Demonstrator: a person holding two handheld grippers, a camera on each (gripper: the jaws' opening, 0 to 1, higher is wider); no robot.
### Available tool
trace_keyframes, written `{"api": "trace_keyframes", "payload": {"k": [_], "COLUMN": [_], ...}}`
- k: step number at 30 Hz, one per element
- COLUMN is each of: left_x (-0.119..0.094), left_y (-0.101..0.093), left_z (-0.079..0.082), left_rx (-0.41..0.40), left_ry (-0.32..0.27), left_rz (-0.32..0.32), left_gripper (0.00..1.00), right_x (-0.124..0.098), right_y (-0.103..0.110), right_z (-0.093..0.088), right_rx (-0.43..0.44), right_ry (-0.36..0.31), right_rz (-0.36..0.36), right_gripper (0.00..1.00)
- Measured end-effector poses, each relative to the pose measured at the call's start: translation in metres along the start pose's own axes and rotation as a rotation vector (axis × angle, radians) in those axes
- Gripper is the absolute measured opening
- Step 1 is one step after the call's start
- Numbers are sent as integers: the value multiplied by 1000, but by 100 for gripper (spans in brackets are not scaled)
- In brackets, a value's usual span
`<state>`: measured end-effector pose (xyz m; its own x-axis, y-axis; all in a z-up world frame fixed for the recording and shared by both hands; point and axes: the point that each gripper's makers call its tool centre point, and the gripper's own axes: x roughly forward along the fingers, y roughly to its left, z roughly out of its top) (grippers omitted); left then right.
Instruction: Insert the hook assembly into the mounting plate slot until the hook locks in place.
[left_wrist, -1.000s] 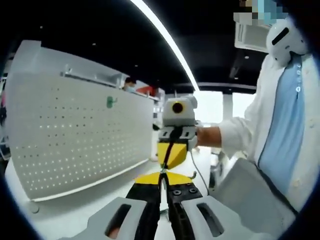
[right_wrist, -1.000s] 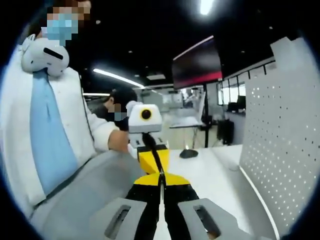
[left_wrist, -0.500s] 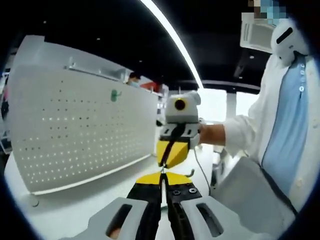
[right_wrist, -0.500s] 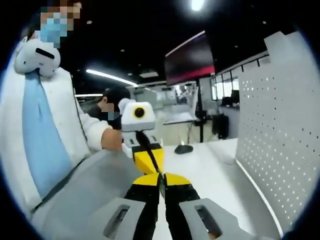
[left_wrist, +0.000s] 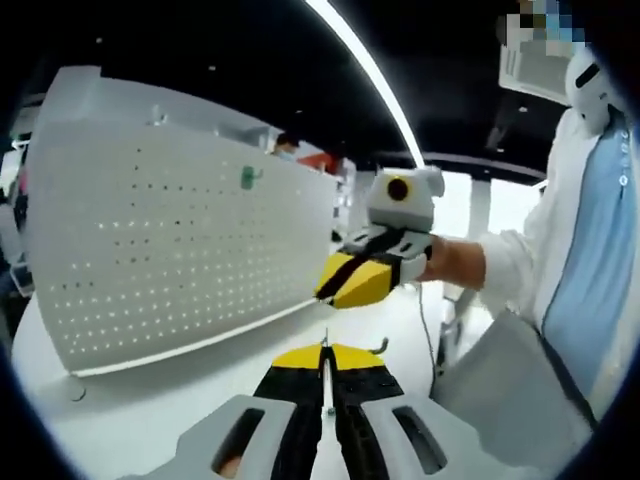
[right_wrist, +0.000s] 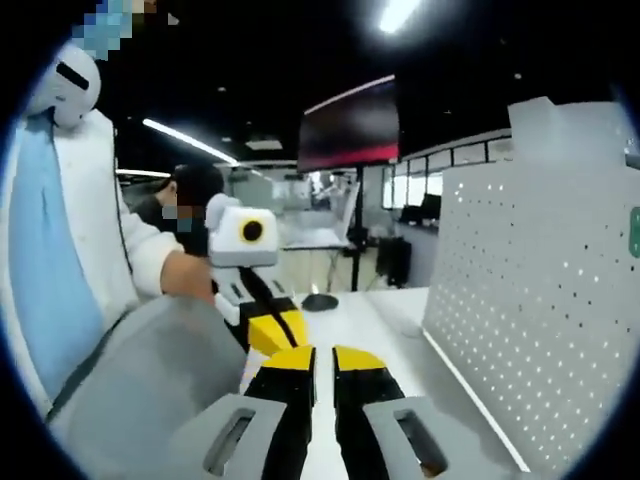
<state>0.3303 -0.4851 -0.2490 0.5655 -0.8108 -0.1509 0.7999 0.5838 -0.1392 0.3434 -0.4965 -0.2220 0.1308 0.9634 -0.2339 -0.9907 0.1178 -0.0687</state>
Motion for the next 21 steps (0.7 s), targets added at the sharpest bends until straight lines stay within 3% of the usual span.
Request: {"api": "trace_keyframes", "payload": {"k": [6, 12, 18, 21], "left_x": [3, 9, 16, 20], "left_y": [7, 25, 40, 46], "left_z": [2, 18, 30, 35], "left_rx": [-9, -4, -4, -16], "left_ry": [31, 35, 28, 27], "left_rz": [37, 109, 184, 219], "left_gripper": [2, 2, 2, 2], "right_x": [-4, -9, -14, -17], "right_y": [-3, -15, -19, -24], "right_z": [8, 16, 20, 22], "right_rx": [6, -39, -44, -35], "right_ry": [0, -6, -26, -37], "right_rz": [-45, -170, -248, -286], "right_gripper": [5, 7, 8, 13]}}
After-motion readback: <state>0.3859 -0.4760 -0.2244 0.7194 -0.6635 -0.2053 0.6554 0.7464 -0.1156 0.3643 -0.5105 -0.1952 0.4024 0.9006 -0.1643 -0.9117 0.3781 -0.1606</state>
